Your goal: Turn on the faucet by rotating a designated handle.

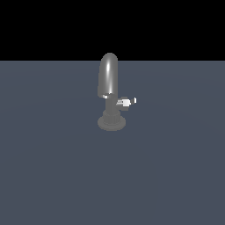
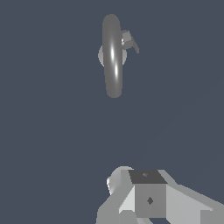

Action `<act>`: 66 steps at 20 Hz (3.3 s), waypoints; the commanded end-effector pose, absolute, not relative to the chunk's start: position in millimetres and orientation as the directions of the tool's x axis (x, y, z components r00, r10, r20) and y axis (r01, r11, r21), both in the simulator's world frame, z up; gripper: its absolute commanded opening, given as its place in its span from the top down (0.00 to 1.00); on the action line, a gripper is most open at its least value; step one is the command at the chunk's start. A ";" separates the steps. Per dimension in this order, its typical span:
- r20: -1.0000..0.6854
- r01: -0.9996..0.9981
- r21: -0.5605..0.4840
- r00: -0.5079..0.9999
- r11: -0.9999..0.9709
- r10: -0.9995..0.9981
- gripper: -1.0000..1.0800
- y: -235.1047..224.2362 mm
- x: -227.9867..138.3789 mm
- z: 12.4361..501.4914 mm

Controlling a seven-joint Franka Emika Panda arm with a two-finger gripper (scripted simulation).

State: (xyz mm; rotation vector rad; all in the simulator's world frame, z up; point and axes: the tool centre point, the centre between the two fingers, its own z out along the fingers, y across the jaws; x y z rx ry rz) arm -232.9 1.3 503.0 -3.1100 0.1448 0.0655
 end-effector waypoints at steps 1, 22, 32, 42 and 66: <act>-0.076 -0.121 -0.036 0.990 -0.992 -0.118 1.00 3.6 -222.7 502.7; -0.422 -0.426 -0.089 0.835 -0.901 -0.353 1.00 10.6 -113.9 482.9; -0.583 -0.568 -0.072 0.691 -0.820 -0.428 1.00 3.6 -63.0 459.7; -0.726 -0.696 -0.023 0.506 -0.718 -0.467 1.00 -9.4 -16.8 426.3; -0.925 -0.884 0.223 -0.058 -0.411 -0.377 1.00 -54.4 57.9 307.1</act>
